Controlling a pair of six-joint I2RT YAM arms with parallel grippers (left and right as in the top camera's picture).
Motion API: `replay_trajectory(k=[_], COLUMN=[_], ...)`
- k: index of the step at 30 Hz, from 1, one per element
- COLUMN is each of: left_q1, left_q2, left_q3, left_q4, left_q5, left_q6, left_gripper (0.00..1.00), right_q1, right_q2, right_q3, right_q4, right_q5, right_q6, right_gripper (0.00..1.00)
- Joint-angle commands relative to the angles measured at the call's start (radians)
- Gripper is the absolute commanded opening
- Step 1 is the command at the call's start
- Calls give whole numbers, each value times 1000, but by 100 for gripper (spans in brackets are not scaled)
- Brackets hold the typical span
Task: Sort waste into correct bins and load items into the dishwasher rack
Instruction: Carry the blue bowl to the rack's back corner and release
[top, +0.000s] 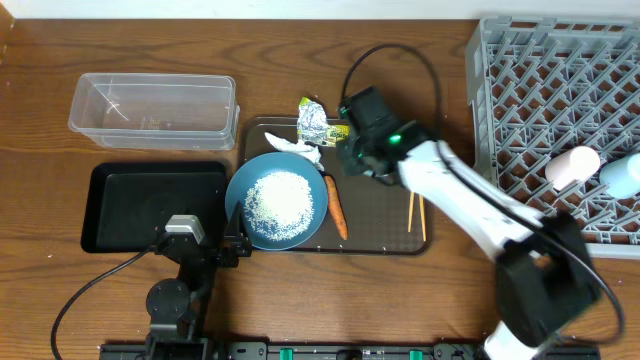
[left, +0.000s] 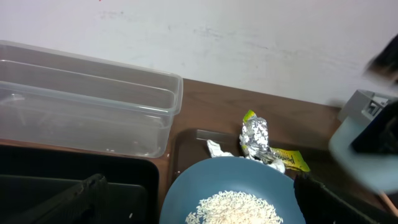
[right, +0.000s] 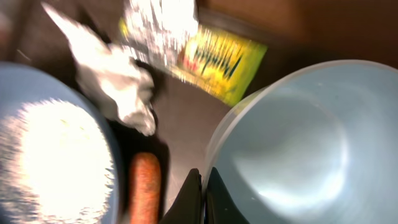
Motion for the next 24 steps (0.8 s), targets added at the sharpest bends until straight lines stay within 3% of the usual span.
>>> replay_trajectory(k=[1, 7, 15, 19, 24], left_q1=[-4, -4, -4, -4, -4], left_q2=[1, 1, 1, 1, 1], left_q3=[-18, -18, -18, -18, -18], left_q4=[-33, -33, -33, -33, -33], left_q5=[18, 18, 18, 18, 18], left_q6=[2, 2, 2, 2, 2], left_gripper=[98, 98, 98, 98, 98], right_q1=[-74, -304, -784, -982, -1120], right_q2=[-114, -240, -209, -143, -63], right_q3=[28, 28, 28, 28, 28], right_q4=[5, 56, 356, 596, 721], right_q5=[-57, -283, -945, -1070, -1064], right_q6=[20, -42, -60, 64, 125], right_gripper=[1, 1, 1, 1, 1])
